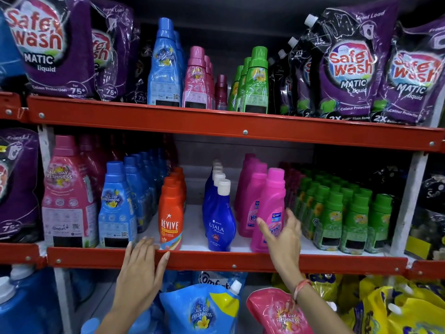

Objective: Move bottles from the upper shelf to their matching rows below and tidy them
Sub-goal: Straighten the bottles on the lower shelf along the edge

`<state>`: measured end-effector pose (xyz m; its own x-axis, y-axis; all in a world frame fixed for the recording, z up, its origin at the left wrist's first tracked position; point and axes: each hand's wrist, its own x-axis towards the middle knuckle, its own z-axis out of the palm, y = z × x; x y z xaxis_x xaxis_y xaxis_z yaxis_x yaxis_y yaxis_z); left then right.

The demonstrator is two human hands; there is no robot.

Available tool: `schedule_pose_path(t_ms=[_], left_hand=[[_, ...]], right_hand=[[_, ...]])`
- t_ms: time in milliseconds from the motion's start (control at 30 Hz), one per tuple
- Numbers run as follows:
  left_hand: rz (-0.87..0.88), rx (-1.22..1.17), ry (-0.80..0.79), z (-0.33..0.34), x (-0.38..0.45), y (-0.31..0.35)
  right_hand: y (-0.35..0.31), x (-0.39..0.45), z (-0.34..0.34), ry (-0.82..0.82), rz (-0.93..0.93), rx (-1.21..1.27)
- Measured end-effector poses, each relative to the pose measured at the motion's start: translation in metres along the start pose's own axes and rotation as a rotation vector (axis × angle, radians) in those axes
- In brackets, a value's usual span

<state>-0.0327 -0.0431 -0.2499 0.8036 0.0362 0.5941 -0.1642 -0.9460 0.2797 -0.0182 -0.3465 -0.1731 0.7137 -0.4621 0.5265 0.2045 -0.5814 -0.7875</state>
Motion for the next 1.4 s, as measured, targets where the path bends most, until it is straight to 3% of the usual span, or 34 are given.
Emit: schedule_pose_path(t_ms=[67,133,200,267,367,467,667,833,1100,1400], left_hand=[[-0.004,-0.046,0.023,-0.004,0.001,0.002],[-0.036,-0.15,0.069,-0.01,0.004,0.007],[-0.07,-0.275,0.111,-0.017,0.008,0.014],[-0.131,-0.365,0.111,-0.021,0.014,0.019],[-0.221,-0.462,0.154,-0.028,0.025,0.027],[-0.286,-0.565,0.153,-0.04,0.03,0.038],[-0.358,-0.812,-0.002,-0.038,0.042,0.027],[-0.401,-0.888,-0.018,-0.039,0.043,0.02],[-0.387,-0.785,0.083,-0.042,0.034,0.017],[-0.371,-0.753,0.074,-0.042,0.035,0.01]], right_hand=[[-0.021,-0.012,-0.002,0.175,-0.147,0.11],[-0.046,-0.023,0.0,0.202,-0.28,0.24],[-0.067,-0.033,0.008,0.032,-0.365,0.337],[-0.084,-0.044,0.019,-0.238,-0.35,0.407],[-0.094,-0.062,0.05,-0.654,-0.17,0.361],[-0.088,-0.068,0.085,-0.844,0.028,0.354],[-0.088,-0.056,0.122,-0.851,0.324,0.457],[-0.087,-0.05,0.132,-0.86,0.338,0.433],[-0.088,-0.048,0.147,-0.827,0.31,0.471],[-0.096,-0.052,0.139,-0.893,0.331,0.465]])
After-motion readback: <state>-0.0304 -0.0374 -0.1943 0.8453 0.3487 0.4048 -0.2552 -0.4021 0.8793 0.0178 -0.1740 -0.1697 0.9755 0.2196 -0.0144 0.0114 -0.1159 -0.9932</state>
